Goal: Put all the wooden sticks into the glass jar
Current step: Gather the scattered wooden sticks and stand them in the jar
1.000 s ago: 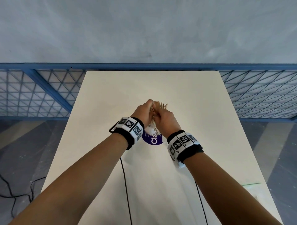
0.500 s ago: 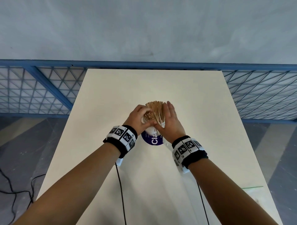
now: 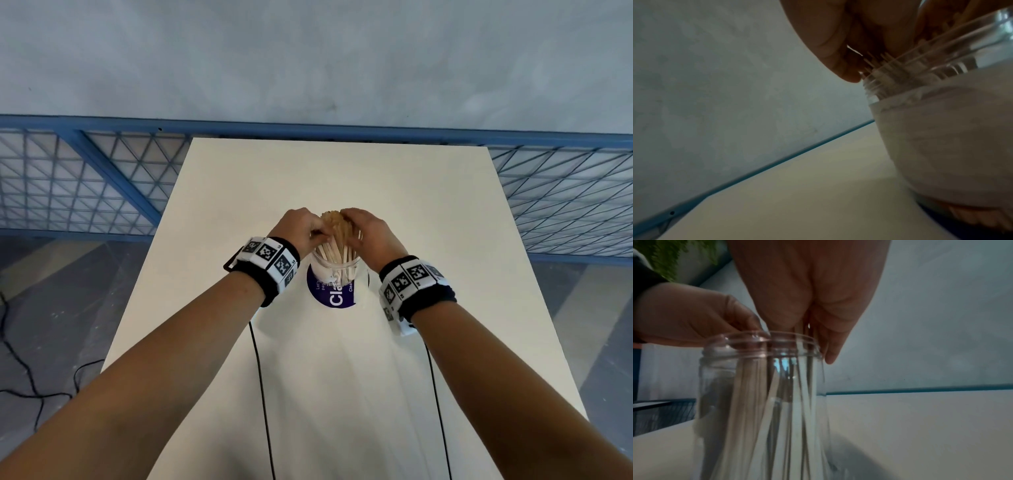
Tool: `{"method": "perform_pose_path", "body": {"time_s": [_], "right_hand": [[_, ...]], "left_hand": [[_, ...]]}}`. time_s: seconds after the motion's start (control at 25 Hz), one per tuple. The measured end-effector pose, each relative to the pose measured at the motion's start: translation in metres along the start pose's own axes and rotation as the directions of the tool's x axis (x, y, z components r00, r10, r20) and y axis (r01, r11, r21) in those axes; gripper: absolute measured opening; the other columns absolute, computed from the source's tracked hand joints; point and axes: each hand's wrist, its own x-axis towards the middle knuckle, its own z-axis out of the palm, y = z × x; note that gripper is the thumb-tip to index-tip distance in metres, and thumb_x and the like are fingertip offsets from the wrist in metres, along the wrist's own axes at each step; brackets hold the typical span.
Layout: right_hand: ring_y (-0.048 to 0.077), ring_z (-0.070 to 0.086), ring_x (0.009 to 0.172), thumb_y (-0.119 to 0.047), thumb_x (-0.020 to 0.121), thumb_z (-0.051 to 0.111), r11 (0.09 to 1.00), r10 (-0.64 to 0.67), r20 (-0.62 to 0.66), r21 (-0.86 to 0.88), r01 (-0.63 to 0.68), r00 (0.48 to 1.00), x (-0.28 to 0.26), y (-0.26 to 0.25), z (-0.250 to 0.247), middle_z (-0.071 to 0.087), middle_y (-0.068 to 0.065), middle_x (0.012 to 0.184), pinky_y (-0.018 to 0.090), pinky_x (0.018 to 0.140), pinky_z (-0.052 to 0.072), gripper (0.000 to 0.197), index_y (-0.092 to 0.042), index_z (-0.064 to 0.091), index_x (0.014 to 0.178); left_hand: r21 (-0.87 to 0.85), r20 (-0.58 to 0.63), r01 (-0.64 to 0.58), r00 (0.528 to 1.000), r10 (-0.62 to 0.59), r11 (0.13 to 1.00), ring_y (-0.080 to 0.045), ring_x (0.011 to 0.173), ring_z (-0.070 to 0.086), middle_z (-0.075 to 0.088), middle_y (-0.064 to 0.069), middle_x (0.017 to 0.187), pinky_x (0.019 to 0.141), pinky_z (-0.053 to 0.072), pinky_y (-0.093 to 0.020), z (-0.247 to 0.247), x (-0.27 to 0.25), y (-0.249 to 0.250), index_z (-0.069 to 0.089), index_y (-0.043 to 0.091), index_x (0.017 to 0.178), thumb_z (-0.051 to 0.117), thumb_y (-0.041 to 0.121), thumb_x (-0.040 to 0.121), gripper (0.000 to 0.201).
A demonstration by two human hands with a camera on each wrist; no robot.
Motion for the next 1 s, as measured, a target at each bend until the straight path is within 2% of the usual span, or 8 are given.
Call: {"method": "perform_pose_path", "body": {"time_s": [0.12, 0.28, 0.44, 0.56, 0.64, 0.76, 0.88, 1.0], "right_hand": [[0.027, 0.057, 0.107, -0.011, 0.092, 0.049, 0.999, 0.003, -0.099, 0.034, 0.0, 0.995, 0.006, 0.004, 0.0, 0.062, 0.015, 0.116, 0.024, 0.091, 0.04, 0.028, -0.005, 0.057, 0.118], [0.026, 0.059, 0.101, -0.01, 0.091, 0.05, 0.998, -0.029, -0.129, 0.045, 0.035, 0.991, 0.002, 0.005, 0.003, 0.064, 0.016, 0.111, 0.02, 0.084, 0.04, 0.025, -0.004, 0.06, 0.113], [0.021, 0.059, 0.094, -0.01, 0.091, 0.05, 0.995, 0.001, -0.268, 0.099, 0.026, 0.963, -0.012, 0.002, 0.004, 0.066, 0.015, 0.109, 0.011, 0.077, 0.036, 0.024, -0.003, 0.061, 0.111], [0.026, 0.059, 0.107, -0.009, 0.093, 0.044, 0.999, -0.008, -0.225, 0.047, 0.019, 0.974, -0.021, -0.002, 0.008, 0.062, 0.014, 0.12, 0.021, 0.09, 0.043, 0.03, -0.004, 0.055, 0.12], [0.027, 0.047, 0.127, -0.006, 0.095, 0.038, 0.995, 0.021, -0.097, -0.093, -0.031, 0.995, -0.024, -0.004, 0.011, 0.042, 0.012, 0.144, 0.03, 0.106, 0.038, 0.041, -0.007, 0.04, 0.136], [0.02, 0.025, 0.142, 0.0, 0.096, 0.032, 0.978, 0.088, 0.007, -0.191, -0.085, 0.996, -0.034, -0.01, 0.008, 0.014, 0.005, 0.157, 0.027, 0.112, 0.025, 0.052, -0.011, 0.02, 0.145], [0.023, 0.034, 0.136, -0.003, 0.093, 0.04, 0.993, 0.113, -0.185, 0.004, -0.115, 0.976, -0.054, -0.013, 0.003, 0.029, 0.011, 0.151, 0.029, 0.112, 0.03, 0.05, -0.008, 0.029, 0.141], [0.02, 0.056, 0.095, -0.002, 0.088, 0.046, 0.967, 0.202, -0.362, 0.223, -0.126, 0.91, -0.086, -0.014, 0.002, 0.056, 0.012, 0.126, 0.016, 0.079, 0.044, 0.039, -0.006, 0.047, 0.127]], "left_hand": [[0.02, -0.015, -0.007, 1.0, 0.008, 1.0, -0.02, 0.09, 0.052, 0.073, -0.007, 0.104, 0.083, 0.037, -0.021, -0.003, -0.005, -0.007, 0.074, 0.01, 0.096, 0.069, 0.013, 0.079, 0.018], [-0.065, -0.146, -0.051, 0.988, 0.041, 0.997, -0.012, 0.087, 0.053, 0.064, -0.006, 0.118, 0.076, 0.034, 0.0, 0.0, -0.013, -0.004, 0.067, 0.011, 0.111, 0.072, 0.012, 0.076, 0.036], [-0.051, -0.083, 0.022, 0.996, -0.027, 0.998, -0.021, 0.104, 0.06, 0.06, -0.007, 0.129, 0.092, 0.042, -0.021, 0.002, -0.01, 0.002, 0.062, 0.011, 0.12, 0.064, 0.014, 0.084, 0.036], [0.234, 0.022, -0.01, 1.0, 0.005, 0.972, -0.027, 0.117, 0.054, 0.059, -0.004, 0.132, 0.098, 0.039, -0.03, 0.002, -0.009, 0.009, 0.063, 0.014, 0.118, 0.051, 0.022, 0.092, 0.03], [0.364, 0.093, -0.009, 0.995, -0.027, 0.931, -0.027, 0.117, 0.052, 0.055, 0.0, 0.137, 0.097, 0.042, -0.035, 0.001, -0.006, 0.013, 0.058, 0.018, 0.124, 0.044, 0.027, 0.095, 0.034], [0.28, 0.149, -0.06, 0.989, 0.018, 0.958, -0.029, 0.117, 0.053, 0.056, -0.006, 0.134, 0.098, 0.045, -0.038, -0.004, -0.012, 0.02, 0.053, 0.018, 0.129, 0.042, 0.03, 0.094, 0.039], [0.114, -0.056, 0.026, 0.998, -0.02, 0.993, -0.027, 0.124, 0.046, 0.048, -0.012, 0.136, 0.105, 0.04, -0.038, -0.006, -0.03, 0.027, 0.053, 0.013, 0.128, 0.05, 0.025, 0.091, 0.039], [-0.074, -0.176, 0.104, 0.978, -0.116, 0.992, -0.022, 0.108, 0.056, 0.054, -0.011, 0.124, 0.093, 0.042, -0.023, -0.004, -0.059, 0.046, 0.06, 0.013, 0.119, 0.056, 0.015, 0.088, 0.031]]}}
